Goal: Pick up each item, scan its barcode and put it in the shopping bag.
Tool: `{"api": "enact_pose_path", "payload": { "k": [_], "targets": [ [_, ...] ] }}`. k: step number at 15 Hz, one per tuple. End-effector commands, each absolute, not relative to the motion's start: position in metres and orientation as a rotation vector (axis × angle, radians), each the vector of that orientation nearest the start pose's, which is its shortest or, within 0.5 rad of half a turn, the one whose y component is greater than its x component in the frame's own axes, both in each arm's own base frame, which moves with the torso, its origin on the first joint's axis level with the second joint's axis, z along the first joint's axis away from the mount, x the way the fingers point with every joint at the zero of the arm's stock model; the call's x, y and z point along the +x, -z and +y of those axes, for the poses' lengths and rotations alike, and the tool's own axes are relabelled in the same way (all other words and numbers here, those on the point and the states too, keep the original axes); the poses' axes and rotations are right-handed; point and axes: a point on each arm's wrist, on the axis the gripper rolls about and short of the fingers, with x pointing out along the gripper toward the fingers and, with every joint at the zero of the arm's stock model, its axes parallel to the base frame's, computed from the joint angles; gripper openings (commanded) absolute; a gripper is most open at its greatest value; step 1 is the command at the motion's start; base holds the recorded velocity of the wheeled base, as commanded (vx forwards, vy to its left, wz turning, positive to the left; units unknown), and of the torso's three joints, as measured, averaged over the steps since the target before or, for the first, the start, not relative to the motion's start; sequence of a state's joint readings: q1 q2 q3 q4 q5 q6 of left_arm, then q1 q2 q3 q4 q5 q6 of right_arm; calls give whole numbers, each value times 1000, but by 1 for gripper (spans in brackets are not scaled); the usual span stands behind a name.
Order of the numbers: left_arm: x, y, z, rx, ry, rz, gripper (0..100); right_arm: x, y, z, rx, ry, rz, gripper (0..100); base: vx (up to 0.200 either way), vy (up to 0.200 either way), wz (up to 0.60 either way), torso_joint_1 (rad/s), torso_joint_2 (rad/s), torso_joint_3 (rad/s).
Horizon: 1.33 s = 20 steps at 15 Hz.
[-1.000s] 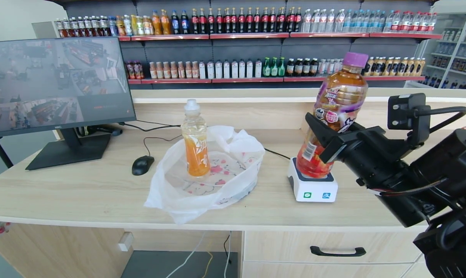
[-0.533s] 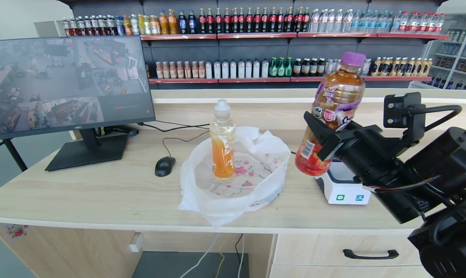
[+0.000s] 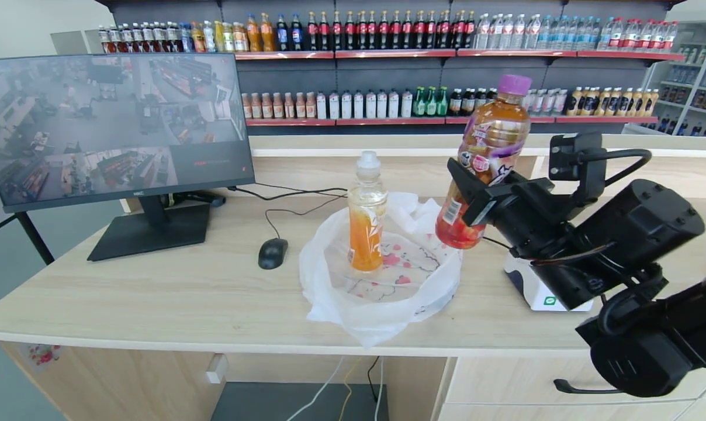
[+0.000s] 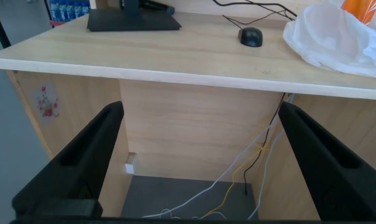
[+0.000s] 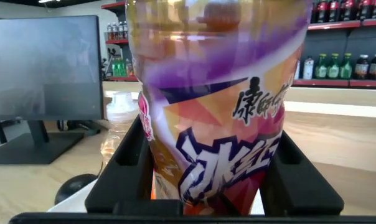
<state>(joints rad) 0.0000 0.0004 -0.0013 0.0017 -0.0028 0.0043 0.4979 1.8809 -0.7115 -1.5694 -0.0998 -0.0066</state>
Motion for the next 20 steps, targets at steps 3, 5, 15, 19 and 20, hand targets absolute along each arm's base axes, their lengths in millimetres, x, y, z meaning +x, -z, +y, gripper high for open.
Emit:
{"api": "enact_pose_path", "payload": {
  "k": [3, 5, 15, 19, 20],
  "targets": [
    [-23, -75, 0, 5, 3, 2, 100, 311, -167, 166, 77, -394, -333, 0, 0, 0, 0, 0, 0, 0],
    [-23, -75, 0, 5, 3, 2, 100, 319, -159, 170, 72, -399, -323, 0, 0, 0, 0, 0, 0, 0],
    [-23, -76, 0, 5, 2, 0, 100, 352, -117, 189, 30, -437, -266, 0, 0, 0, 0, 0, 0, 0],
    [-23, -76, 0, 5, 3, 0, 100, 363, -107, 195, 32, -437, -268, 0, 0, 0, 0, 0, 0, 0],
    [-23, -76, 0, 5, 3, 0, 100, 367, -103, 195, 30, -432, -264, 0, 0, 0, 0, 0, 0, 0]
  ]
}}
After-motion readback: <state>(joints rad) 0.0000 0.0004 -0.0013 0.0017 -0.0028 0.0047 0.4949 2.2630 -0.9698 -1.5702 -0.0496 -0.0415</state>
